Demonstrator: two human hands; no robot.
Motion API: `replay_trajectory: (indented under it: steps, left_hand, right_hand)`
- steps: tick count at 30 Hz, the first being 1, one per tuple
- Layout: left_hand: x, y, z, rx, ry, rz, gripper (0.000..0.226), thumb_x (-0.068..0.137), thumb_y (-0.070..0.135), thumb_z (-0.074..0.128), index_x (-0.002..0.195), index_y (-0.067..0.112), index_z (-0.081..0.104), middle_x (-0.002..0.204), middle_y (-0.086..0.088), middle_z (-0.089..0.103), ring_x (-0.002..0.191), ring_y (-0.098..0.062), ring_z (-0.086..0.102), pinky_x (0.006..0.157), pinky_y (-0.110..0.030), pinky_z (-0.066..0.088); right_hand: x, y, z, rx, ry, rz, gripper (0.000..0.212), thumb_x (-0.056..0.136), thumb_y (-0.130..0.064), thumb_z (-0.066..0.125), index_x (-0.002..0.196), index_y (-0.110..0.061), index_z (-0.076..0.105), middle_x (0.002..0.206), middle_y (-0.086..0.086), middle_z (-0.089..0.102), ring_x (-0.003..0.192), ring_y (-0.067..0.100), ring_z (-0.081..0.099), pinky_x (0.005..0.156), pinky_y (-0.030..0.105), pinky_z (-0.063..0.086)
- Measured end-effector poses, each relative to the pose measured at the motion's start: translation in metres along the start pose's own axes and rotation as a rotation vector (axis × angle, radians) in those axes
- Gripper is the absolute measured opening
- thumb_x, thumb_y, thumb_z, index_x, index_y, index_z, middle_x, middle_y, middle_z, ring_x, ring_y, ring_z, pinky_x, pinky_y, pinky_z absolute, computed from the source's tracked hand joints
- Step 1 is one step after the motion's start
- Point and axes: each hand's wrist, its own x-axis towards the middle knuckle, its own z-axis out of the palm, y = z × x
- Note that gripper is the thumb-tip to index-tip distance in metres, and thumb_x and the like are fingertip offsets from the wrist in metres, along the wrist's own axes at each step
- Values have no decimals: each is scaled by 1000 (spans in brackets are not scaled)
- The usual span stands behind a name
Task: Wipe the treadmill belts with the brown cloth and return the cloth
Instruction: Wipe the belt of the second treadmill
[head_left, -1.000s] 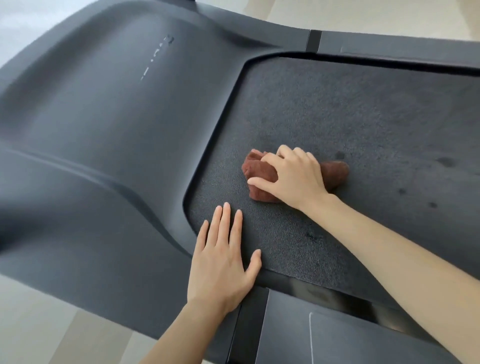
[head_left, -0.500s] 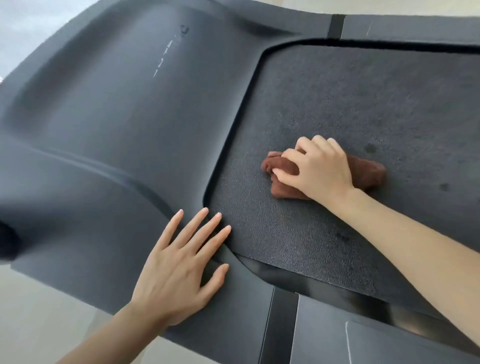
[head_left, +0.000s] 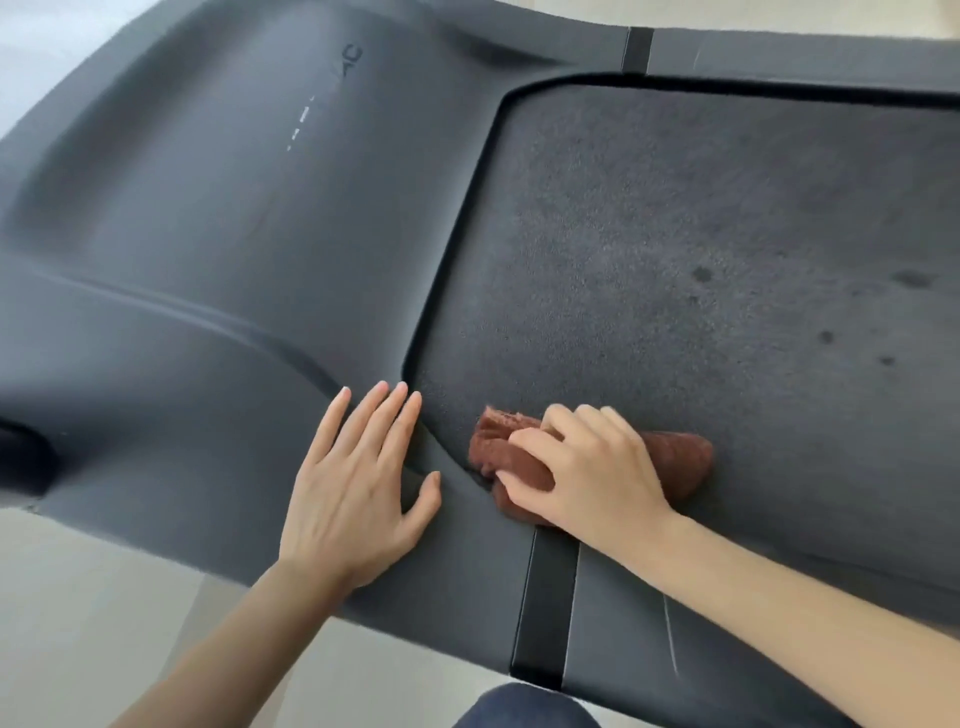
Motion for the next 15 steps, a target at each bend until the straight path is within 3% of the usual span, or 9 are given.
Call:
replay_trajectory:
  steps: [4,9,15]
  left_hand:
    - [0,0,1,1,19,-3,62,85,44,36,134,9,50,139,-9,49,134,-23,39,116,-45,17]
    - [0,6,1,22,7,15,61,85,45,32,133,14,51,140,-8,49,134,-23,38,115,-48,16]
    - [34,95,20,-145,-49,202,64,84,54,31,142,28,38,152,2,30,142,-23,22,114,-50,18]
  right_hand:
    - [-1,64,-17,-169,50,-32,31,77,-51,58,81,-23,72,70,4,57,62,26,54,58,35,44]
    - [11,140,-46,-226,56,545,50,87,-59,48,116,-22,62,106,9,58,98,33,52,81,41,39]
    - [-57,116,-65,-304,-137,354,79,75,-77,30,130,-24,48,108,-1,54,95,25,51,74,38,44]
